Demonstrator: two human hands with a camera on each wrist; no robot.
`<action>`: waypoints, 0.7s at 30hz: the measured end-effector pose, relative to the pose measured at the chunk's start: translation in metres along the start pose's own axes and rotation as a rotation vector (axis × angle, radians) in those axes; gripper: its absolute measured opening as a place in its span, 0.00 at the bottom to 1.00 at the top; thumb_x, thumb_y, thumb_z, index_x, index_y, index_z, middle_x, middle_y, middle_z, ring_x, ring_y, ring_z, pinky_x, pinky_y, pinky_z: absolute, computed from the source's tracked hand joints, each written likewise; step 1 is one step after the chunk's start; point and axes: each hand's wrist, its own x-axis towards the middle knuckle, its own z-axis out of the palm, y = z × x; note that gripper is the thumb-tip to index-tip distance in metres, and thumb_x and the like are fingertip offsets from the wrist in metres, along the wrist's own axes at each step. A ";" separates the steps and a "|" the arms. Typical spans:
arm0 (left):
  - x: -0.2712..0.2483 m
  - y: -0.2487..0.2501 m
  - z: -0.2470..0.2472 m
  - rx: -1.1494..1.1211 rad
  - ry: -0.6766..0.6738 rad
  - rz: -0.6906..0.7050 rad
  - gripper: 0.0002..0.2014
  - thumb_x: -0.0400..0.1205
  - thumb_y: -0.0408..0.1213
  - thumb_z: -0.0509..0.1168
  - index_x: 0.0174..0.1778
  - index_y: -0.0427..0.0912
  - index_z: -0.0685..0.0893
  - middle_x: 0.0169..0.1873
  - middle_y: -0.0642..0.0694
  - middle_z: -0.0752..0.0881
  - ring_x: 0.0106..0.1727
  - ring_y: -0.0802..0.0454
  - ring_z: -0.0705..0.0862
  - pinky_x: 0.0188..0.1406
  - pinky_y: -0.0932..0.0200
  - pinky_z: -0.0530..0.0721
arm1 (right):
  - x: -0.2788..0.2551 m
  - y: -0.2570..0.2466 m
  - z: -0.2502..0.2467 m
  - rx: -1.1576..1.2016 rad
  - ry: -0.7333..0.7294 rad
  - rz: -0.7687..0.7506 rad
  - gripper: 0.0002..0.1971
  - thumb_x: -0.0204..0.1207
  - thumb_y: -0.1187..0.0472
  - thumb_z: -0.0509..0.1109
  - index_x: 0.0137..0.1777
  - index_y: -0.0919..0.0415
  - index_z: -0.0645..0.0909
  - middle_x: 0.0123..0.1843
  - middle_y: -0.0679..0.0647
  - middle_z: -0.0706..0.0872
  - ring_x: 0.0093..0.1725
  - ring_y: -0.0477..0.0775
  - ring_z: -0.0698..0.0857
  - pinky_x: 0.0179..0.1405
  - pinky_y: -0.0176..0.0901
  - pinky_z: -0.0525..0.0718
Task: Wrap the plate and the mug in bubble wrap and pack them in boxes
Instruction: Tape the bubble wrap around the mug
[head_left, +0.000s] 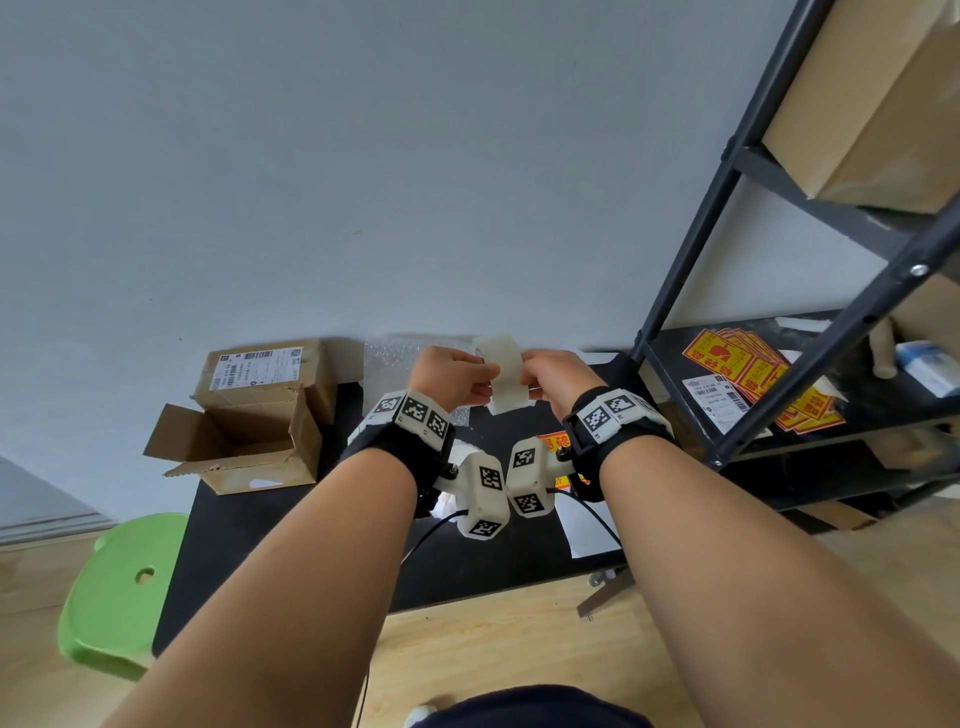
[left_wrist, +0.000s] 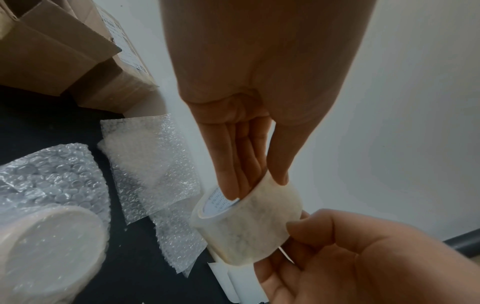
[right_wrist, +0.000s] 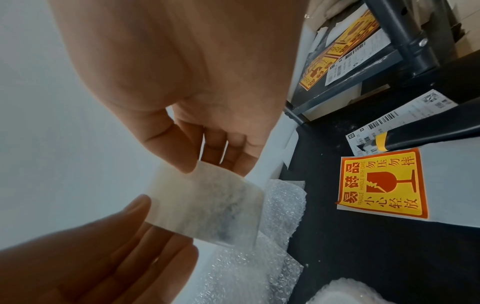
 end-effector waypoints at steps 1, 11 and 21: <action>0.000 0.000 0.000 0.000 0.001 0.000 0.10 0.76 0.26 0.74 0.50 0.26 0.85 0.35 0.35 0.87 0.31 0.47 0.85 0.35 0.59 0.90 | 0.000 0.001 0.000 -0.004 0.007 -0.004 0.19 0.74 0.78 0.59 0.62 0.74 0.82 0.55 0.65 0.83 0.60 0.66 0.83 0.60 0.53 0.85; 0.014 -0.004 -0.008 -0.103 0.051 -0.094 0.09 0.81 0.29 0.69 0.43 0.24 0.84 0.35 0.35 0.86 0.31 0.45 0.86 0.35 0.54 0.91 | -0.004 0.010 0.001 -0.003 -0.031 -0.019 0.22 0.69 0.79 0.61 0.42 0.50 0.87 0.56 0.54 0.88 0.64 0.60 0.83 0.70 0.58 0.79; 0.017 -0.010 -0.008 0.716 0.045 0.310 0.21 0.82 0.31 0.62 0.71 0.48 0.81 0.70 0.49 0.80 0.66 0.50 0.80 0.62 0.61 0.74 | -0.006 0.005 0.006 -0.161 -0.121 0.021 0.23 0.77 0.75 0.60 0.67 0.57 0.84 0.66 0.64 0.84 0.66 0.67 0.82 0.68 0.61 0.81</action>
